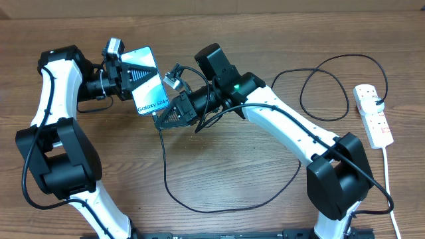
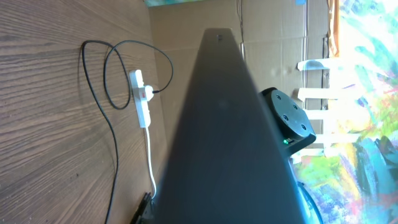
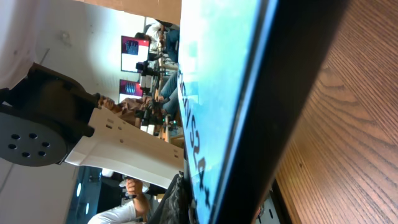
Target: Plug charger to phone and switch on socket
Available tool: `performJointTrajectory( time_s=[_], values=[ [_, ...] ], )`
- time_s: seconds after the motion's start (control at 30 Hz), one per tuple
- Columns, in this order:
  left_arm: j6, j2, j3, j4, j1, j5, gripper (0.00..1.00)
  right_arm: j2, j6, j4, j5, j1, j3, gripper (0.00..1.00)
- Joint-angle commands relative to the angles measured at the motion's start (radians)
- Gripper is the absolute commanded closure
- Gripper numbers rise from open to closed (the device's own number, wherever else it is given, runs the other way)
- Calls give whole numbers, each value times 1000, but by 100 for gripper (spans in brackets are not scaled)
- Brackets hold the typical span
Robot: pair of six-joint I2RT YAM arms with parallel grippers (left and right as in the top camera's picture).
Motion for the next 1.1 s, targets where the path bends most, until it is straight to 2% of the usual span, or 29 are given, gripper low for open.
performJointTrajectory(
  time_s=[0.0,1.07],
  values=[
    [-7,-16,13,-3,-1,40,96,3,14,6,-13,-6,-6,96],
    [-14,-16,13,-11,-1,40,96,3,27,10,-20,-40,-6,96]
  ],
)
